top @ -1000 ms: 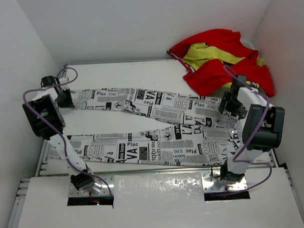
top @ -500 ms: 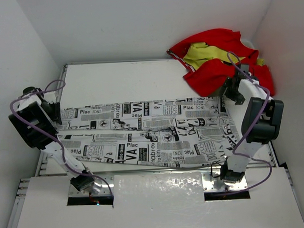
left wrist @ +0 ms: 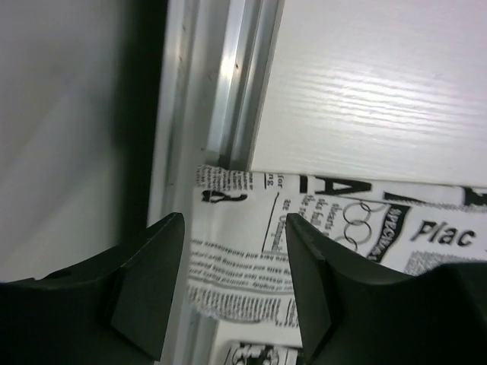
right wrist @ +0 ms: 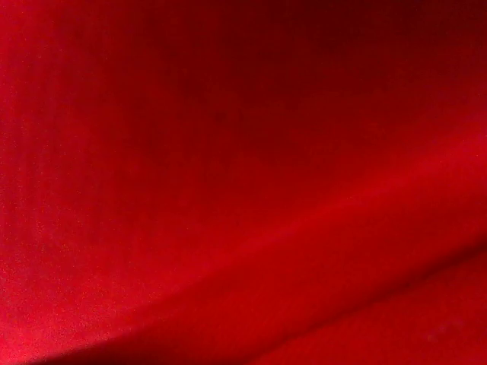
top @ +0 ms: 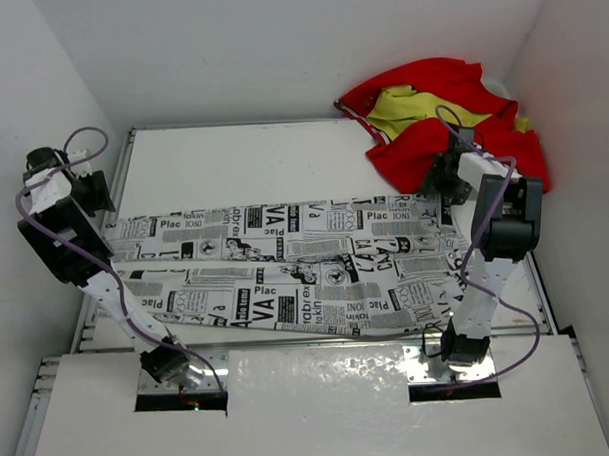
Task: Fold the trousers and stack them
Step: Fold the trousers
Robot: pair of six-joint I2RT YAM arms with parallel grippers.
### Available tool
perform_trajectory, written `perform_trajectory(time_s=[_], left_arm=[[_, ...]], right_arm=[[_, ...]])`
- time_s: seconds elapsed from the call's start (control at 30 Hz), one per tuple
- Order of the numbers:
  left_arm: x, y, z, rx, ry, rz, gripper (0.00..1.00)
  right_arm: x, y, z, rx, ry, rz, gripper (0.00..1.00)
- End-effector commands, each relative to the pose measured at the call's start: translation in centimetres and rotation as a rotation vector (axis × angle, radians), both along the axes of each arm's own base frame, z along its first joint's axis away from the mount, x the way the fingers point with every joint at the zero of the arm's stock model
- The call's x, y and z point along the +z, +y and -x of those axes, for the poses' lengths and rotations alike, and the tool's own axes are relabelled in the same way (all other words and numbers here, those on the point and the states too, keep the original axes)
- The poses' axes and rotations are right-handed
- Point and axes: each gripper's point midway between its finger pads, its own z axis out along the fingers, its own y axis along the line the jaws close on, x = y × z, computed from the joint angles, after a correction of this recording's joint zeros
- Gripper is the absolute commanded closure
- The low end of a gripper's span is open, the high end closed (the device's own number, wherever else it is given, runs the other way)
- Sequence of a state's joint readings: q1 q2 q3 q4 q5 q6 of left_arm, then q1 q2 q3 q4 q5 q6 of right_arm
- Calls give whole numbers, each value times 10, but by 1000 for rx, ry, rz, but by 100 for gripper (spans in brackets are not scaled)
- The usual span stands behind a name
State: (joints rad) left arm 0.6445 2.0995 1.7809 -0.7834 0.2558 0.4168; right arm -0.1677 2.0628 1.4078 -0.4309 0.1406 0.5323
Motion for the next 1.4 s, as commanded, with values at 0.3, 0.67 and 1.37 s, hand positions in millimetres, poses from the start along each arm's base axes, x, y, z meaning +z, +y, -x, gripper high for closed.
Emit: perform_trajectory(time_s=[0.3, 0.67, 1.37], left_arm=[[-80, -1, 21, 76, 153, -4, 40], [-97, -37, 30, -35, 102, 99, 100], [-55, -50, 35, -113, 51, 104, 100]], right_arm=[[-39, -6, 18, -82, 115, 18, 53], [-19, -9, 21, -99, 50, 33, 100], [49, -6, -11, -23, -498, 74, 24]])
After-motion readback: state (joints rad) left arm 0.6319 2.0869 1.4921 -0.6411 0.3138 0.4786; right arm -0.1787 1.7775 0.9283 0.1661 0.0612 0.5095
